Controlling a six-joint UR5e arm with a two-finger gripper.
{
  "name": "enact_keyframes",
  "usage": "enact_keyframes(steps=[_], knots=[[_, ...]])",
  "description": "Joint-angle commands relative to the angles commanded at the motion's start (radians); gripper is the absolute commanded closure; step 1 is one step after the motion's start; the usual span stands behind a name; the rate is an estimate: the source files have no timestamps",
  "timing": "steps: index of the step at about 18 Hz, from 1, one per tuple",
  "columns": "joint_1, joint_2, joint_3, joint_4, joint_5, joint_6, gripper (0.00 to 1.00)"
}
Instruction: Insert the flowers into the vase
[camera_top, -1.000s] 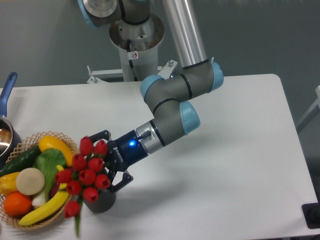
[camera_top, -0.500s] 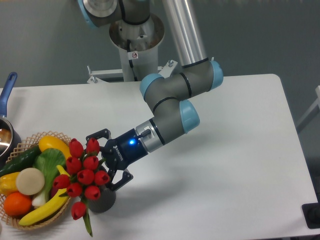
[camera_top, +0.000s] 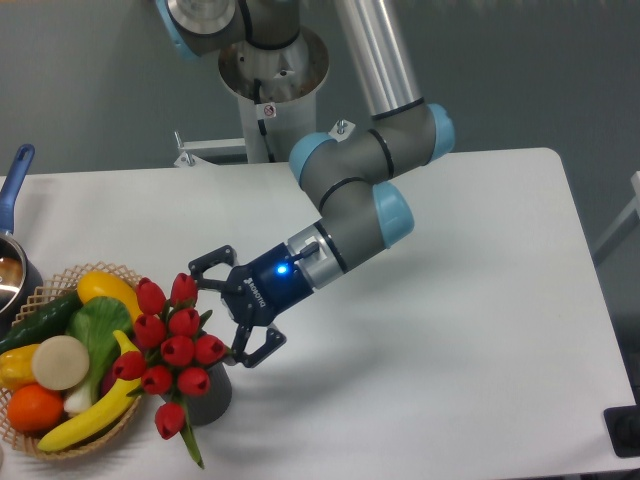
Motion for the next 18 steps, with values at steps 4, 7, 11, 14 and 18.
enact_keyframes(steps=[4, 7, 11, 14, 18], knots=[[0.043, 0.029, -0.032, 0.0, 0.005, 0.002, 0.0], [0.135, 0.063, -0.058, -0.003, 0.034, -0.003, 0.0], [0.218, 0.084, -0.034, -0.005, 0.093, -0.008, 0.0], [0.271, 0.089, 0.0, -0.005, 0.201, -0.008, 0.0], [0.313, 0.129, 0.06, -0.011, 0.441, -0.009, 0.0]])
